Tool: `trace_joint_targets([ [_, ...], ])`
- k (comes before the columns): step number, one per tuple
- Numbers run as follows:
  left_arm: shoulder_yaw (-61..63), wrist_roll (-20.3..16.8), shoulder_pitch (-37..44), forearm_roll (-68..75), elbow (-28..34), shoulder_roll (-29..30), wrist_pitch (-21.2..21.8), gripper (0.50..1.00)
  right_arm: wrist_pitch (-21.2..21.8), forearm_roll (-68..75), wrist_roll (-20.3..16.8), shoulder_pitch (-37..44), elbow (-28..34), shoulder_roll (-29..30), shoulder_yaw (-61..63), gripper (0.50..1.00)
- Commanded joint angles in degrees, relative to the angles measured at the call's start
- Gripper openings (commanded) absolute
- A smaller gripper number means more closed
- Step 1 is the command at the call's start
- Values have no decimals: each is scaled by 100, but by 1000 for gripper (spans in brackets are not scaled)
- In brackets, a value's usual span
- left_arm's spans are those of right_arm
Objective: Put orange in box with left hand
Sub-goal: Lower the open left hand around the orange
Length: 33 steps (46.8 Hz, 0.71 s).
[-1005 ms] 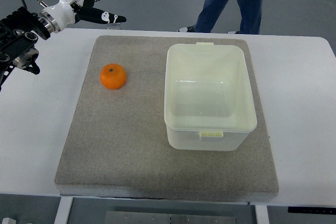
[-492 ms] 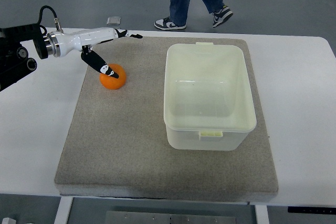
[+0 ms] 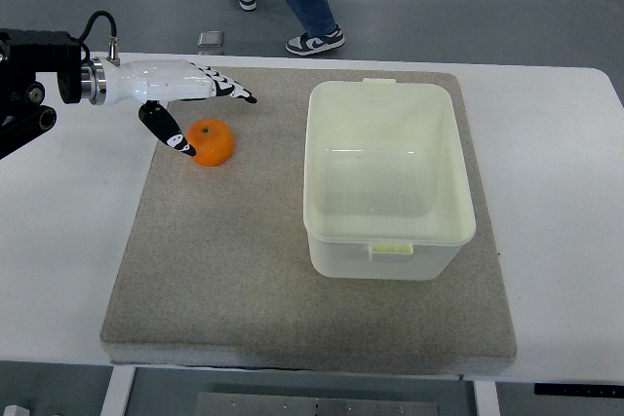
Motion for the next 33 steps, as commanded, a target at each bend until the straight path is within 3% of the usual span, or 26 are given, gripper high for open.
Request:
trace_joint_targets([
  [1, 165, 0, -59, 117, 50, -23, 0, 992, 0, 0, 2, 0, 0, 0, 0, 932],
  [33, 438, 0, 20, 222, 401, -190, 9, 992, 0, 0, -7, 0, 0, 0, 0, 932],
])
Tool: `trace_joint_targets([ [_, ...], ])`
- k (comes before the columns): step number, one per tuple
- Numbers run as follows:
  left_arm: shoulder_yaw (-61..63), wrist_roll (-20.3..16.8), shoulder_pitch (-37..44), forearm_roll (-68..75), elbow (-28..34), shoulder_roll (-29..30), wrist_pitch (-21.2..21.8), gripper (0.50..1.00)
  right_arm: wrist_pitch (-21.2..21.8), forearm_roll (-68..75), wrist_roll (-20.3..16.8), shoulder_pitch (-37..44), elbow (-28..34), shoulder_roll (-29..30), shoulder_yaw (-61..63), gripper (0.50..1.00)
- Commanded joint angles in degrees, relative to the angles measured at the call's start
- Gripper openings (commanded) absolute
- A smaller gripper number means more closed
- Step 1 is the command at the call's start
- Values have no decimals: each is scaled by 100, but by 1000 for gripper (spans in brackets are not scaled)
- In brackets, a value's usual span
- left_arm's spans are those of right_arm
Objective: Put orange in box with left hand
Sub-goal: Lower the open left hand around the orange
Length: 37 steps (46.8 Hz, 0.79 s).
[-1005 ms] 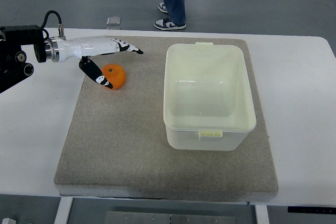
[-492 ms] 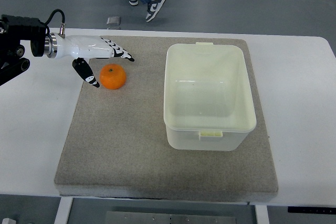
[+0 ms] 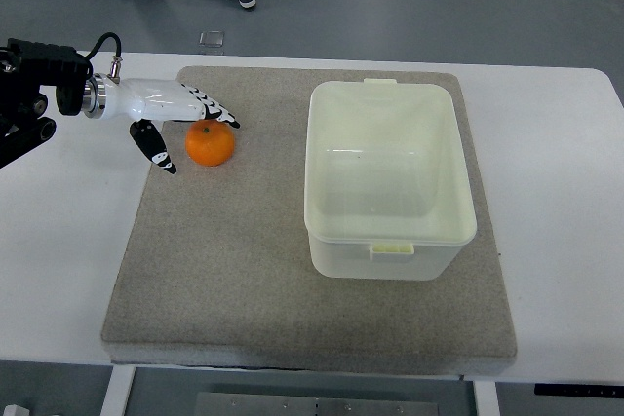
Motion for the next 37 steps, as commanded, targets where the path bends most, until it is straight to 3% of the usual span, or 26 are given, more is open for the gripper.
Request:
trace_joint_targets([
  [1, 1, 0, 7, -15, 25, -29, 0, 992, 0, 0, -5, 8, 0, 0, 0, 932],
  [37, 168, 0, 165, -24, 166, -232, 79, 988, 0, 0, 4, 0, 0, 0, 0, 932],
])
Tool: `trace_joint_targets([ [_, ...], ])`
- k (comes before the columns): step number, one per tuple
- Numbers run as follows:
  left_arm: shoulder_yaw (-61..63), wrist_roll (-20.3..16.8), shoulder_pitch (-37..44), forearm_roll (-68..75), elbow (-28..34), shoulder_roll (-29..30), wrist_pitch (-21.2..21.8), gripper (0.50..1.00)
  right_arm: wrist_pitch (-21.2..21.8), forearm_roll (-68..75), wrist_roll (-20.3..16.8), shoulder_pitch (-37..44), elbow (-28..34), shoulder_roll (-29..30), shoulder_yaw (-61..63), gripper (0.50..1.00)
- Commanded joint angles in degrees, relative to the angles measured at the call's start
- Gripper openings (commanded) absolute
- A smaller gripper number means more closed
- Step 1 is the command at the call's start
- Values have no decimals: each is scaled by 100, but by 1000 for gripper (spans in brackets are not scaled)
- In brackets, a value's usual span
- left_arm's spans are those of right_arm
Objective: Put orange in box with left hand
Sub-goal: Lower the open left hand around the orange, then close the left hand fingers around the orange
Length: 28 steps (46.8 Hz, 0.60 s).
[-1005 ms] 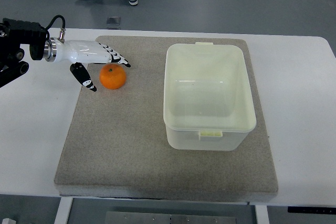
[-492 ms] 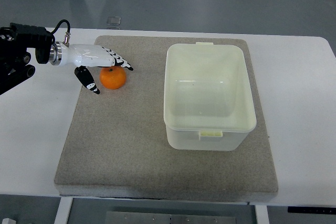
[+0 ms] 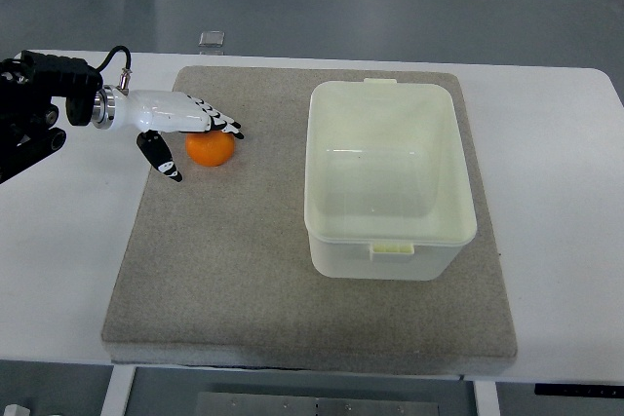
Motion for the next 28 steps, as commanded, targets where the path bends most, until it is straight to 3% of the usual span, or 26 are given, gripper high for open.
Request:
trace_joint_targets([
  [1, -4, 0, 24, -3, 8, -8, 6, 988, 0, 0, 3, 0, 0, 0, 0, 932],
  [11, 5, 0, 24, 15, 122, -52, 190, 949, 0, 0, 3, 0, 0, 0, 0, 932],
  [16, 5, 0, 24, 15, 219, -131, 314, 885, 0, 0, 3, 0, 0, 0, 0, 932],
  [18, 5, 0, 24, 15, 280, -166, 332, 834, 0, 0, 3, 0, 0, 0, 0, 932],
  [20, 5, 0, 24, 24, 324, -210, 375, 819, 0, 0, 3, 0, 0, 0, 0, 932],
  [28, 5, 0, 41, 24, 430, -272, 560, 679, 0, 0, -5, 0, 0, 0, 0, 932],
])
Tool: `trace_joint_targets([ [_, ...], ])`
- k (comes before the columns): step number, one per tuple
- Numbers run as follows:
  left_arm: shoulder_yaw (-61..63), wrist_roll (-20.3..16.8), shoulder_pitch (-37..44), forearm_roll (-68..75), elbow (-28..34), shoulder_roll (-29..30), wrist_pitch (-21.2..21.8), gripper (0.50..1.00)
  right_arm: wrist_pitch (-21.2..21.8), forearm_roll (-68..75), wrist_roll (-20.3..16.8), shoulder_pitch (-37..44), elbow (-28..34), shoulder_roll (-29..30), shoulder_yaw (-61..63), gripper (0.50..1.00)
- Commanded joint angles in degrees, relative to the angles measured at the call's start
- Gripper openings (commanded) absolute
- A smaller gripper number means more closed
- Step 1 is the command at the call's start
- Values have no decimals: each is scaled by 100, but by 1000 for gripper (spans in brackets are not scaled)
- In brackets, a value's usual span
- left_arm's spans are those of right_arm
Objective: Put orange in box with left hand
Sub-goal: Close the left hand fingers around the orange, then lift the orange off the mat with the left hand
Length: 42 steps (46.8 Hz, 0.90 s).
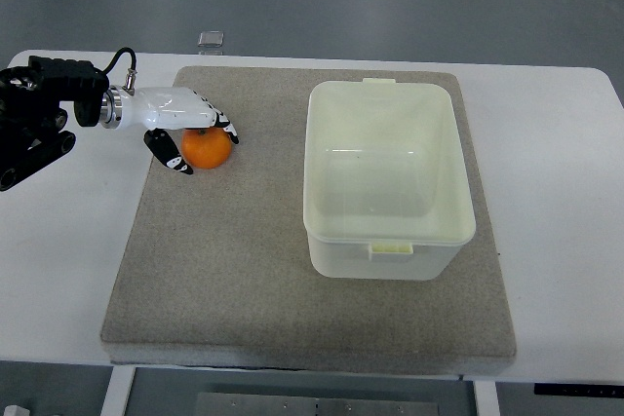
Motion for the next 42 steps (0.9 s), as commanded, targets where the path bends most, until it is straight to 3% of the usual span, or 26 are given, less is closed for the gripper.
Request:
trace_joint_targets([
  [1, 0, 0, 22, 3, 13, -17, 54, 652, 0, 0, 2, -1, -9, 0, 0, 932],
  [6, 35, 0, 66, 12, 22, -78, 133, 500, 0, 0, 2, -1, 0, 0, 0, 932],
  [26, 26, 0, 57, -111, 118, -184, 705, 500, 0, 0, 2, -1, 0, 0, 0, 932],
  [42, -44, 0, -66, -383, 31, -105, 687, 500, 0, 0, 2, -1, 0, 0, 0, 932],
])
